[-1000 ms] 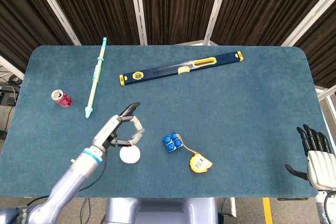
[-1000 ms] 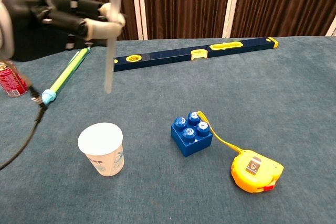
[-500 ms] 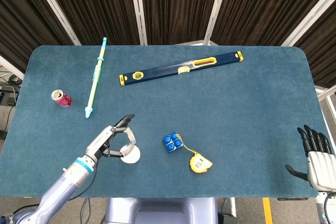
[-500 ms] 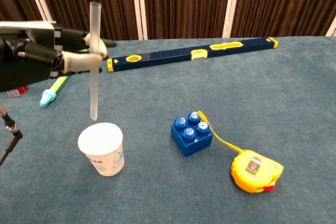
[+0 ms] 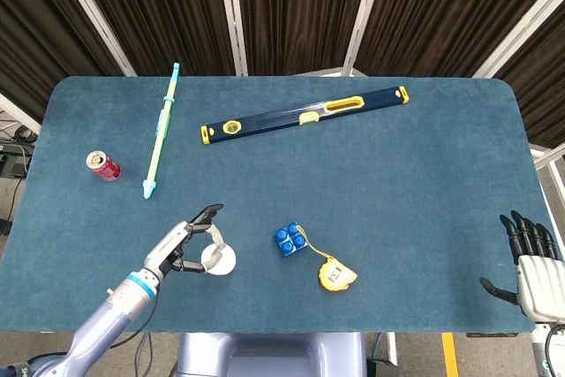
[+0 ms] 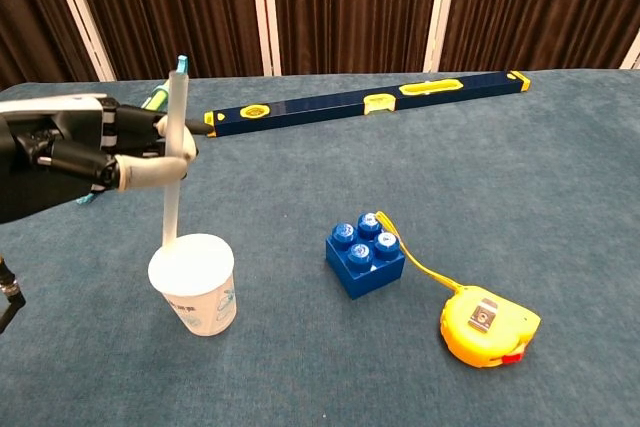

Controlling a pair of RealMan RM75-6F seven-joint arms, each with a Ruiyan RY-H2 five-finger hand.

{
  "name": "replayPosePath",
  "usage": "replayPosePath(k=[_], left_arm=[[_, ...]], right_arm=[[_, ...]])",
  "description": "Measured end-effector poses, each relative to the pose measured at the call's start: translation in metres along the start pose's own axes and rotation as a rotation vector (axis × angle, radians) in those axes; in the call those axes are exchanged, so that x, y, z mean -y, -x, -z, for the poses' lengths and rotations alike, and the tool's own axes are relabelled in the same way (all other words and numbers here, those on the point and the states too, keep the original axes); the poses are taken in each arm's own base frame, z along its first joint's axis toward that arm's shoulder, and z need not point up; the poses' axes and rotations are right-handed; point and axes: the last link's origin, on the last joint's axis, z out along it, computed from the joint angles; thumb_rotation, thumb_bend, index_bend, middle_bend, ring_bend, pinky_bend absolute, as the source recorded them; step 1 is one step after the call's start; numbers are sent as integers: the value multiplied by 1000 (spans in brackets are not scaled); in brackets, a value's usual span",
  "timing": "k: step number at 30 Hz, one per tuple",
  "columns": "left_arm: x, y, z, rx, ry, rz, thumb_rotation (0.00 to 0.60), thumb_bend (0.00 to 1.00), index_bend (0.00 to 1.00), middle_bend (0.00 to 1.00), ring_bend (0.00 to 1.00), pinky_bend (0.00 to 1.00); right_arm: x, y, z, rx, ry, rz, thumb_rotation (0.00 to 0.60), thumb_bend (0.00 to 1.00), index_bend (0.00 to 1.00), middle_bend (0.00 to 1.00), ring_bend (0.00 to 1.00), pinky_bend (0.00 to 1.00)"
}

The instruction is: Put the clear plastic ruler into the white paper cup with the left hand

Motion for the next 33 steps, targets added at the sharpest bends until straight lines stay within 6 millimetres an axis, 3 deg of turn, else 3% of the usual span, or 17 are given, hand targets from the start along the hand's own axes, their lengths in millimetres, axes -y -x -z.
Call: replayPosePath(k=[4, 9, 20, 26, 33], left_arm=[[7, 0, -2, 7, -8, -12, 600, 475, 480, 0, 0, 0], [13, -1, -4, 14, -8, -34, 600, 385, 411, 0, 0, 0], [12, -6, -2, 12, 9, -47, 600, 384, 381, 0, 0, 0], [3, -15, 0, -23, 52, -73, 600, 383, 361, 0, 0, 0], [-25, -43, 4, -141, 183, -185, 600, 385, 355, 0, 0, 0]], right_arm=[[0, 0, 0, 0, 0, 0, 600, 91, 0, 0, 0, 0], [0, 0, 0, 0, 0, 0, 600, 91, 0, 0, 0, 0], [0, 0, 0, 0, -1, 0, 600, 91, 0, 0, 0, 0], [0, 0, 0, 0, -1, 0, 600, 90, 0, 0, 0, 0], [0, 0, 0, -1, 0, 2, 600, 90, 0, 0, 0, 0]])
